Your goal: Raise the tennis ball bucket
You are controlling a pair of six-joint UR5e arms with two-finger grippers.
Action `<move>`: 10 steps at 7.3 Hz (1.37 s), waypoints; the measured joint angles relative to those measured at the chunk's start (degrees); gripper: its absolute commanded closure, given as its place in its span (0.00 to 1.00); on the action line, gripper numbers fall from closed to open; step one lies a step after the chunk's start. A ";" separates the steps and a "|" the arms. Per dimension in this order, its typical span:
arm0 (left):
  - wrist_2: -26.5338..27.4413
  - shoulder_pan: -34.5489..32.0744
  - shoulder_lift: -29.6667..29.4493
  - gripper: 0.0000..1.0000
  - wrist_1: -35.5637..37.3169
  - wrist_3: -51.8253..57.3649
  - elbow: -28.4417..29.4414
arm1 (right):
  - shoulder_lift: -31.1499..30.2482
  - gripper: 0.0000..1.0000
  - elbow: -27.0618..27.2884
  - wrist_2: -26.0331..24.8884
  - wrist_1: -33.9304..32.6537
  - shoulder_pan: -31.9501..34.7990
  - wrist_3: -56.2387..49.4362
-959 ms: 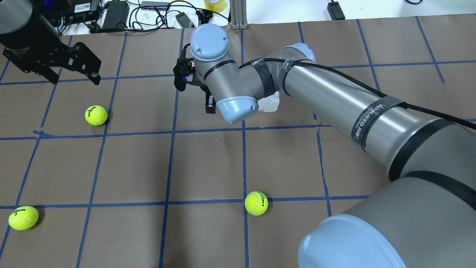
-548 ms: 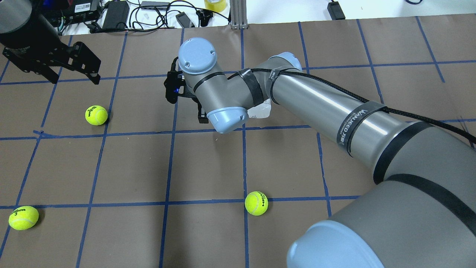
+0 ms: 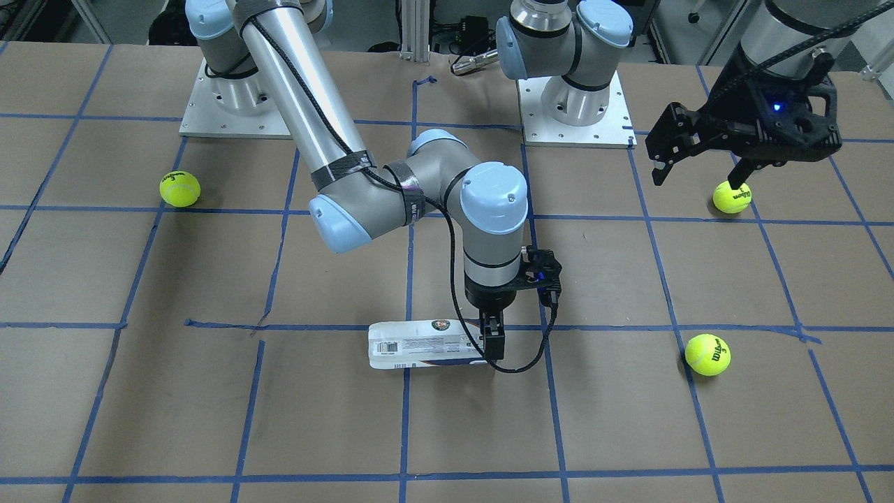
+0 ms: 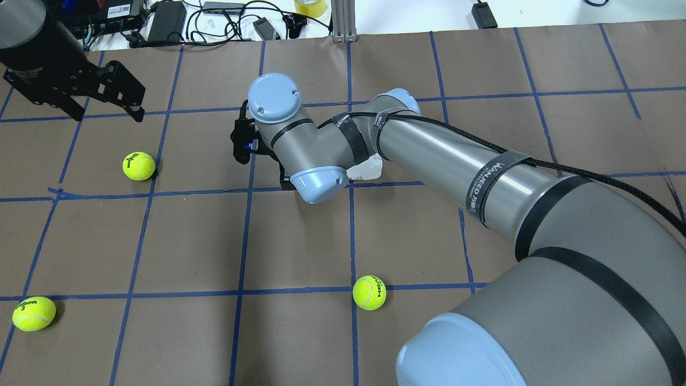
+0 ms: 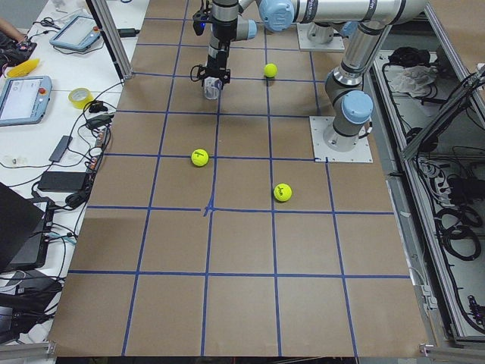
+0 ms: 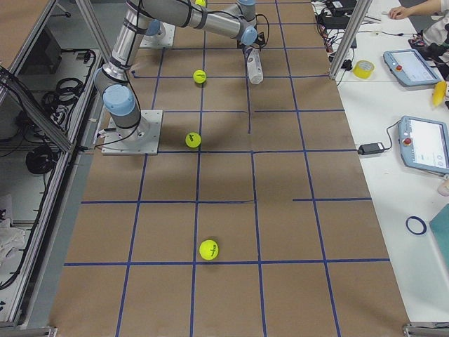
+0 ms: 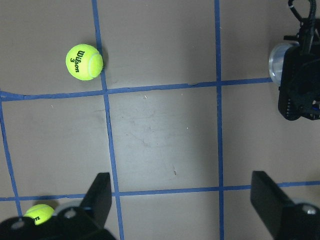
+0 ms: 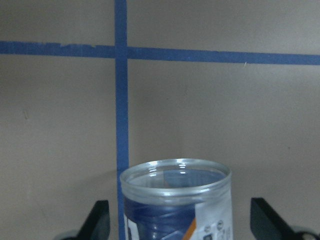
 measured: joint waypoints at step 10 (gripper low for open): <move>-9.87 5.36 -7.91 0.00 7.42 -4.65 -4.39 | -29.60 0.00 0.57 4.41 36.64 -25.80 29.80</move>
